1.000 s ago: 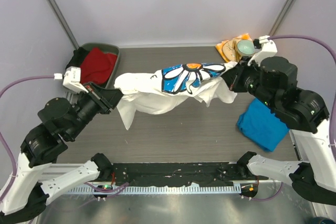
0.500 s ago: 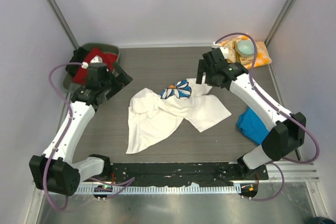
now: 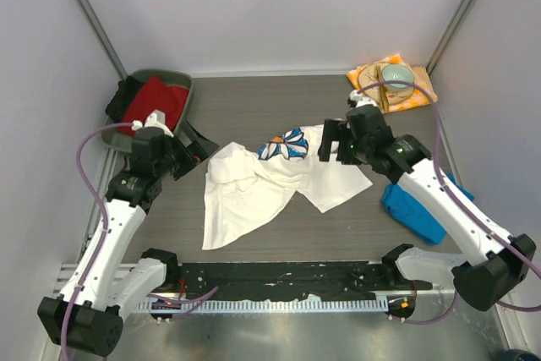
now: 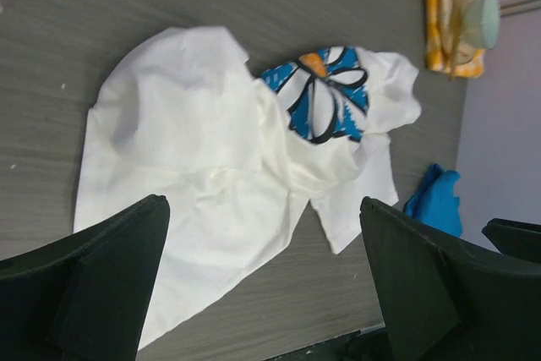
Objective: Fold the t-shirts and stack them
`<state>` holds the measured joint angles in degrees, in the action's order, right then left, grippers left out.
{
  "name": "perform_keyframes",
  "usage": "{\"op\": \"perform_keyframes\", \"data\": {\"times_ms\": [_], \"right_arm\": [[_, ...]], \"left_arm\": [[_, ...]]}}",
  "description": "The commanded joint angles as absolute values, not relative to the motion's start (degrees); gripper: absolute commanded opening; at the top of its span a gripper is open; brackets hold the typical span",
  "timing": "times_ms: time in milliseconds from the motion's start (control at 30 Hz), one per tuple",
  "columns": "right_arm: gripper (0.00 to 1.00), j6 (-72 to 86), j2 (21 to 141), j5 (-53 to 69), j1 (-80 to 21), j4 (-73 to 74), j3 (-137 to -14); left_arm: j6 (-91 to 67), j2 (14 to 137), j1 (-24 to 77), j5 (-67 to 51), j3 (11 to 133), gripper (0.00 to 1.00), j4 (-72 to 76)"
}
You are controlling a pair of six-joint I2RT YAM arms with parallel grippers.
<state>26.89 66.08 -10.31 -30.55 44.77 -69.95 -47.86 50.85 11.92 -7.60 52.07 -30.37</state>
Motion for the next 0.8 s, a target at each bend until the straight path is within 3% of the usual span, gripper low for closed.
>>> {"op": "perform_keyframes", "data": {"times_ms": [0,300,767], "right_arm": [[0.96,28.1,68.6,-4.8,-31.6,43.3,-62.0],[0.95,34.8,73.0,-18.6,-28.4,37.6,-53.2],[0.82,39.6,82.4,-17.4,-14.4,24.9,-46.8]], "left_arm": [[-48.5,50.4,12.0,-7.7,47.3,1.00,-31.6],[-50.3,53.4,13.2,-9.6,40.2,1.00,-25.9],[-49.0,57.5,14.2,-10.8,41.1,1.00,-23.6]]}}
